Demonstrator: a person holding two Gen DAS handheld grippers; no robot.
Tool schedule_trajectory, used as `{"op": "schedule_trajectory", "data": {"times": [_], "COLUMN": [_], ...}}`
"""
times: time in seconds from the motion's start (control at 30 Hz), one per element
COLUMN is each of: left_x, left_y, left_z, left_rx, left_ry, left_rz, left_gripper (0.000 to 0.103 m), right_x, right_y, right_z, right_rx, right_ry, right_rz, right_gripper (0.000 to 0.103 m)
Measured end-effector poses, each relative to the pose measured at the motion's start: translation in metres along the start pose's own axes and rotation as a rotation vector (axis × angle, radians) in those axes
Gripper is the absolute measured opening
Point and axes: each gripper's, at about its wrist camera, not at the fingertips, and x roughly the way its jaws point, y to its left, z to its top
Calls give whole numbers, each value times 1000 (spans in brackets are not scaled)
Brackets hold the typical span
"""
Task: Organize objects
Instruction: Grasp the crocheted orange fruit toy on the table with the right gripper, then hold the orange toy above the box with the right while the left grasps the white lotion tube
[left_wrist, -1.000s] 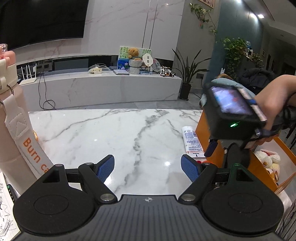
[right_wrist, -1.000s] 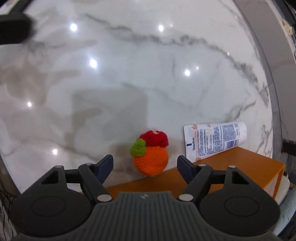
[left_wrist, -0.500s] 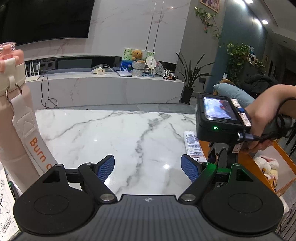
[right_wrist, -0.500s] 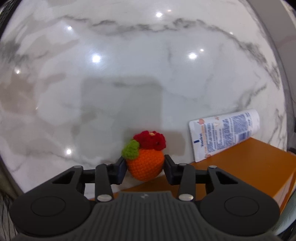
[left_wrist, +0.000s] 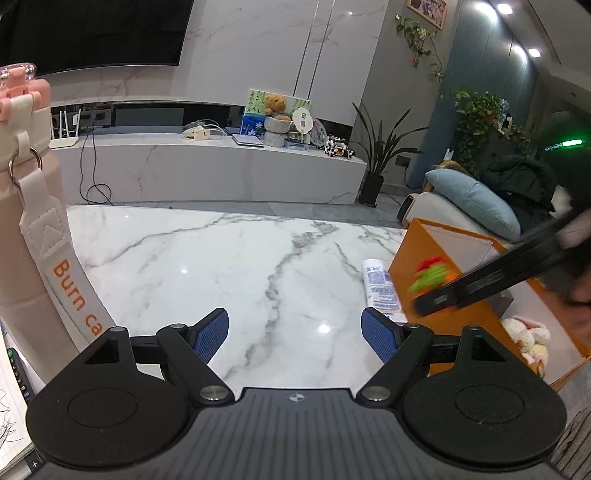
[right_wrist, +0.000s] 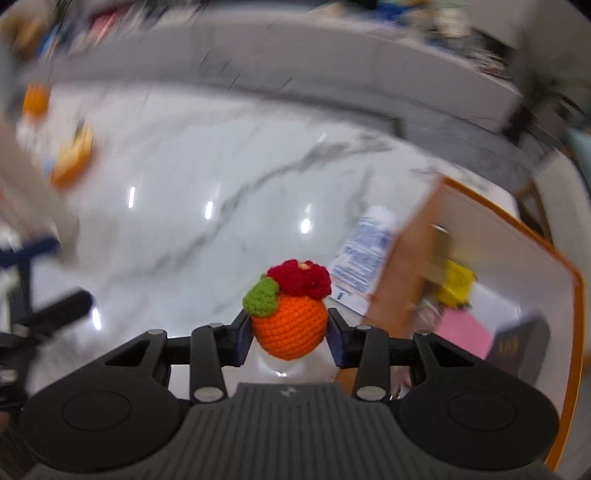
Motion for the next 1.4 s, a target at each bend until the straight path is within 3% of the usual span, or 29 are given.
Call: {"op": "schedule_trajectory", "data": {"times": [0.13, 0.3, 0.43, 0.57, 0.7, 0.87, 1.03, 1.23, 1.4], "left_x": [5, 11, 20, 36, 80, 144, 200, 238, 247], "left_y": [-3, -6, -6, -26, -48, -52, -44, -40, -38], "left_z": [-5, -13, -18, -14, 11, 34, 41, 38, 37], "left_rx": [10, -4, -62, -30, -43, -69, -212, -311, -307], "left_ry": [17, 49, 94, 59, 124, 199, 305, 365, 357], "left_rz": [10, -17, -108, -108, -219, -318, -424, -442, -452], "left_gripper": [94, 94, 94, 94, 94, 88, 85, 77, 72], "right_x": [-22, -32, -56, -77, -91, -85, -85, -86, -83], "right_y": [-12, -33, -37, -52, -71, -80, -91, -109, -117], "right_z": [-47, -97, -114, -129, -147, -162, -172, -182, -187], "right_rx": [192, 400, 434, 466, 526, 543, 562, 600, 625], "right_ry": [-127, -255, -333, -376, -430, -417, -421, -430, -421], "right_rz": [1, 140, 157, 118, 136, 168, 221, 246, 259], "right_gripper": [44, 44, 44, 44, 44, 44, 44, 44, 44]}}
